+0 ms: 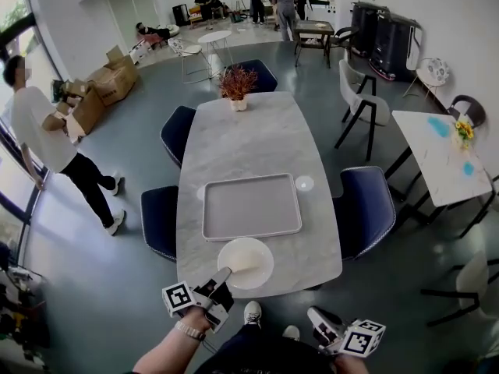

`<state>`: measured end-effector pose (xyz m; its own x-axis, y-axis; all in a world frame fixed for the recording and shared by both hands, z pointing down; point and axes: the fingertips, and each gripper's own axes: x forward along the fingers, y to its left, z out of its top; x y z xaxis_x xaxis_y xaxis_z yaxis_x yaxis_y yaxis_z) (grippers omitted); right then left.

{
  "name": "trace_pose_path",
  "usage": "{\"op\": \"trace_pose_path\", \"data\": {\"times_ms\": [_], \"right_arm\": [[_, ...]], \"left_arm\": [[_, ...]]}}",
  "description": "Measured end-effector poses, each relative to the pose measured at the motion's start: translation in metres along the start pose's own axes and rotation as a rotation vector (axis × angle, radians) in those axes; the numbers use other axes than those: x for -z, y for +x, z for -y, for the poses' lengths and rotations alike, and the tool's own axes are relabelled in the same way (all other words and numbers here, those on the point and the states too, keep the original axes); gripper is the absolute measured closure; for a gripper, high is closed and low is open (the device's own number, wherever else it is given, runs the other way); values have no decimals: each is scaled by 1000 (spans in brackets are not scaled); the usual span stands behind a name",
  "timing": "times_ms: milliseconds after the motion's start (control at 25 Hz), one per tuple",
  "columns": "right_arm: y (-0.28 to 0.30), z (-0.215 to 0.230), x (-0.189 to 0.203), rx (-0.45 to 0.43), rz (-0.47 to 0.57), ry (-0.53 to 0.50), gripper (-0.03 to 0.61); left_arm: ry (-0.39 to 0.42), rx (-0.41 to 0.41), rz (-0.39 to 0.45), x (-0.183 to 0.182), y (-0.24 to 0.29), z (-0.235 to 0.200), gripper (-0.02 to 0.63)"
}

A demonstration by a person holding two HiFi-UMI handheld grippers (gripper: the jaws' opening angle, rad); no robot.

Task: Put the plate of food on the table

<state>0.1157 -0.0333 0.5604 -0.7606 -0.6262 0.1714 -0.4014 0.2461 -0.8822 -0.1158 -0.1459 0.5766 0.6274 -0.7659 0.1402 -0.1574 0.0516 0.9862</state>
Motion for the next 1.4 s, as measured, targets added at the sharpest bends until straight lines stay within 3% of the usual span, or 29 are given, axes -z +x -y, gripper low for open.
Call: {"op": "trace_pose_path", "data": {"times_ms": [640, 1400], "right_arm": [[-4, 4, -4, 164, 175, 47, 568], [24, 4, 11, 253, 251, 132, 569]], "left_arm": [[-45, -46, 17, -92, 73, -40, 572], [-87, -203, 45, -163, 140, -108, 572]]}}
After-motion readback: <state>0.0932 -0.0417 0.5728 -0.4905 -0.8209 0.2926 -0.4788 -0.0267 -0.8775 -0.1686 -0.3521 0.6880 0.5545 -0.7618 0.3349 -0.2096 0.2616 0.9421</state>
